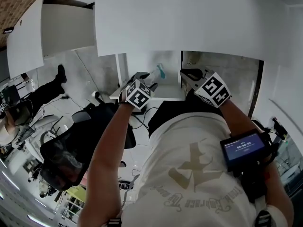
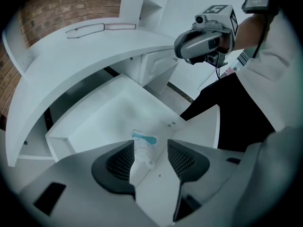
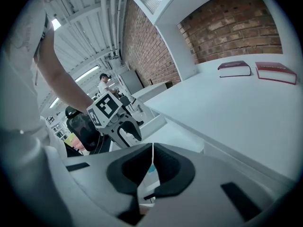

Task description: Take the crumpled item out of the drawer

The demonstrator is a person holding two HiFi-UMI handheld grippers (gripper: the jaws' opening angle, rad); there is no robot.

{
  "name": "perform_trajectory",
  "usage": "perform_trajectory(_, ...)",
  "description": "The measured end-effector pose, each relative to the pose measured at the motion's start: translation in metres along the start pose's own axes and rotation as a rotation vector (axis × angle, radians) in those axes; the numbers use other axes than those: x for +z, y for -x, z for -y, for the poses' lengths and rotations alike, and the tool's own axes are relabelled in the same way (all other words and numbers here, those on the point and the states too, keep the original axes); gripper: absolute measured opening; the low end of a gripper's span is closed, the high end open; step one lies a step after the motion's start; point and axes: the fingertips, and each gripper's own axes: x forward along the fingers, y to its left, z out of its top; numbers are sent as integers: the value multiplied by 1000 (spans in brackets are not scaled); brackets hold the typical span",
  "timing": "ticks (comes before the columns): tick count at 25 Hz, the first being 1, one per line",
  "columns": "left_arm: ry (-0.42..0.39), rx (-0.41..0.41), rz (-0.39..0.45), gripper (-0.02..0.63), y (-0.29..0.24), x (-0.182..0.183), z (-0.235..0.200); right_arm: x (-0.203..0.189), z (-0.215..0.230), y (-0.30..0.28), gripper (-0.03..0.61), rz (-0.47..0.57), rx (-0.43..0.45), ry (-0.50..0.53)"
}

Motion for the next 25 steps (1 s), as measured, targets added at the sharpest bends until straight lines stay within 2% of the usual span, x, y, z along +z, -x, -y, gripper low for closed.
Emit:
perform_trajectory(3, -5, -5, -29, 224, -20, -2, -13, -5, 13, -12, 25, -3, 12, -2)
perform_trajectory(7, -17, -14, -61, 224, -32, -9, -9, -16, 10, -10, 25, -14, 12, -18)
perform_trajectory(19, -61, -23, -105, 235, -55, -9, -15, -25, 18, -7, 25, -21, -17, -10)
perform_trajectory(25, -141, -46, -157, 236, -66, -13, -12, -28, 19, -4, 25, -19, -20, -25)
